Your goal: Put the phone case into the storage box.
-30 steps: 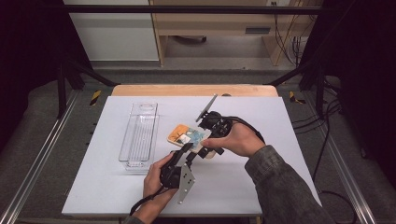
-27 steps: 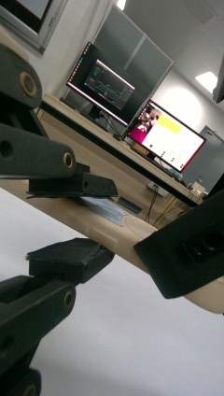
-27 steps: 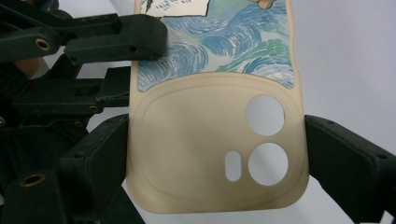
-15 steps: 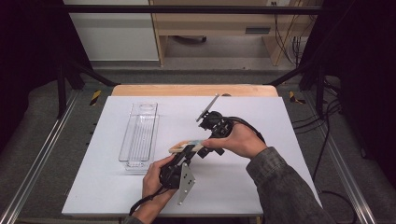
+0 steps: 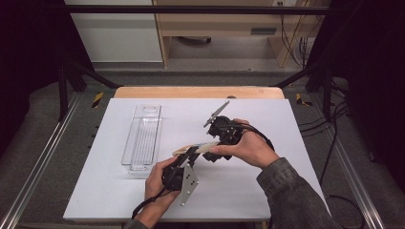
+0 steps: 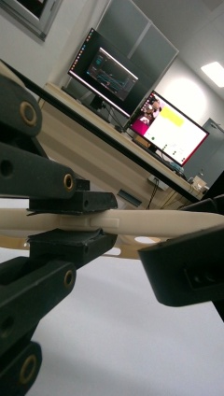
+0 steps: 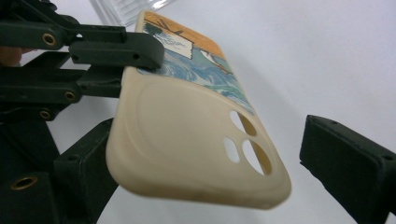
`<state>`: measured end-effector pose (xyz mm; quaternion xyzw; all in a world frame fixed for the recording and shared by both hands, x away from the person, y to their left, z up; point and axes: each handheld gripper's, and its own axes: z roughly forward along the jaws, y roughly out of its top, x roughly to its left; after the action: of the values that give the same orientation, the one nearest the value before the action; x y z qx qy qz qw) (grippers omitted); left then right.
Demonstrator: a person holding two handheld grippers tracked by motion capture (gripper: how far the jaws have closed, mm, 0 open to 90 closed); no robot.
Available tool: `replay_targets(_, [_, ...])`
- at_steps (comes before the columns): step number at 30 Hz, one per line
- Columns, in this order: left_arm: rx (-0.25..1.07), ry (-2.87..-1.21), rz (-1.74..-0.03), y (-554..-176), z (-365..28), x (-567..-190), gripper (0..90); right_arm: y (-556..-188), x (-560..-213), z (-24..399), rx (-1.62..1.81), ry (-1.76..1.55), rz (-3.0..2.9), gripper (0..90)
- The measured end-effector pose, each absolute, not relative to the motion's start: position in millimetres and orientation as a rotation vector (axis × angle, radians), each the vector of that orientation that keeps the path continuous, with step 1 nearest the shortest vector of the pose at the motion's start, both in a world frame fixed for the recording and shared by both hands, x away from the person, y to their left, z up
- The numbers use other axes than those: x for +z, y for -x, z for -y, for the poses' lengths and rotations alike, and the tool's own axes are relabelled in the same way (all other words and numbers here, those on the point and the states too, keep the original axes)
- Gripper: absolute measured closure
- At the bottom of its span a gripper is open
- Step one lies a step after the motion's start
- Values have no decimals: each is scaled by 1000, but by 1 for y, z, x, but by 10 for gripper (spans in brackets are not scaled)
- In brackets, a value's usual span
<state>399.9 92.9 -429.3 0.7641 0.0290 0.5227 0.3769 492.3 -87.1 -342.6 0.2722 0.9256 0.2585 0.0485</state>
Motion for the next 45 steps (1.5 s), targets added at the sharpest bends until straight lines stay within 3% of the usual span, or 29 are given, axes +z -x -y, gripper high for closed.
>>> replay_targets(14, [1292, -1935, -188, -410, -106, -421, 805, -480, -342, 119, 983, -767, -2626, 78])
replay_targets(28, [1141, -1843, -355, -425, -129, -400, 805, -463, -341, 161, 1313, -828, -2187, 116])
replay_targets(45, [1054, -1800, -433, -436, -147, -379, 804, -448, -376, 182, 1369, -867, -1979, 120])
